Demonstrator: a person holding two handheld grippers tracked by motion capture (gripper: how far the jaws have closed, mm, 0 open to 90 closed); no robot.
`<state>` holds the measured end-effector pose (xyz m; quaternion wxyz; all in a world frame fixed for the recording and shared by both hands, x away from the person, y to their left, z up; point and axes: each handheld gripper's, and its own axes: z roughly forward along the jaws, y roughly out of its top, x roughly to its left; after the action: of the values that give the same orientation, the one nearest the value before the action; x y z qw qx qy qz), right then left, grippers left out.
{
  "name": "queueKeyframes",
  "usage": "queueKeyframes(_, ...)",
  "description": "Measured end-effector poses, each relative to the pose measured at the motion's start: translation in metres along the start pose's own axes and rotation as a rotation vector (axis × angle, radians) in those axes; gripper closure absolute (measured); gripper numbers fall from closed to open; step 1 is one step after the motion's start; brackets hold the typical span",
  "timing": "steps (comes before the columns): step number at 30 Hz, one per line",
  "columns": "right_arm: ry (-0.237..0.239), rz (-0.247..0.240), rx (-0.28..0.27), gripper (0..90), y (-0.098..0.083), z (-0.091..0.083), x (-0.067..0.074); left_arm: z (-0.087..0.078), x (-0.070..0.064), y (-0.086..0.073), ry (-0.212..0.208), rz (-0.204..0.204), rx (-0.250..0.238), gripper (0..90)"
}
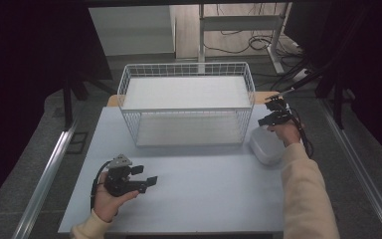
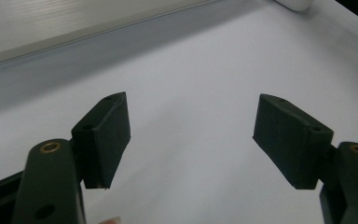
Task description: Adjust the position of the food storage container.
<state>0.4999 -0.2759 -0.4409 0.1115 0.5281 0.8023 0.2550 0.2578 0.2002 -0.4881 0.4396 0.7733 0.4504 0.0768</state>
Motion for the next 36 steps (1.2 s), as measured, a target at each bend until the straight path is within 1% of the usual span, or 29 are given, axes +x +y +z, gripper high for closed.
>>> queueKeyframes(3,0.01,0.009,0.004,89.1,-0.002,-0.002,-0.001,0.0,0.0,0.0,-0.002,0.0,0.0,26.7)
queueKeyframes(9,0.01,0.017,0.023,89.1,-0.009,-0.006,0.003,-0.001,-0.002,0.0,-0.002,0.002,-0.003,26.7)
queueKeyframes(11,0.012,0.006,0.026,89.1,-0.013,-0.008,0.004,0.0,-0.002,0.0,-0.002,0.004,-0.001,26.7)
queueKeyframes(13,0.006,0.003,0.032,89.2,-0.016,-0.011,0.005,0.0,-0.002,0.0,-0.002,0.004,-0.001,26.7)
queueKeyframes(16,0.0,-0.016,0.043,89.2,-0.023,-0.015,0.009,-0.001,-0.002,0.0,-0.002,0.003,-0.001,26.7)
queueKeyframes(21,0.006,-0.03,0.035,89.1,-0.035,-0.021,0.012,0.0,-0.003,0.0,-0.002,0.007,0.002,26.7)
queueKeyframes(29,0.021,-0.035,0.036,89.1,-0.046,-0.028,0.014,0.001,-0.004,0.0,-0.003,0.008,0.005,26.6)
queueKeyframes(32,0.027,-0.031,0.026,89.1,-0.049,-0.03,0.014,0.001,-0.004,0.001,-0.003,0.011,0.006,26.6)
queueKeyframes(33,0.027,-0.039,0.015,89.1,-0.05,-0.032,0.013,0.001,-0.005,0.0,-0.003,0.012,0.006,26.6)
queueKeyframes(36,0.032,-0.038,-0.043,89.1,-0.053,-0.048,0.009,0.001,-0.004,0.0,-0.002,0.011,0.005,26.6)
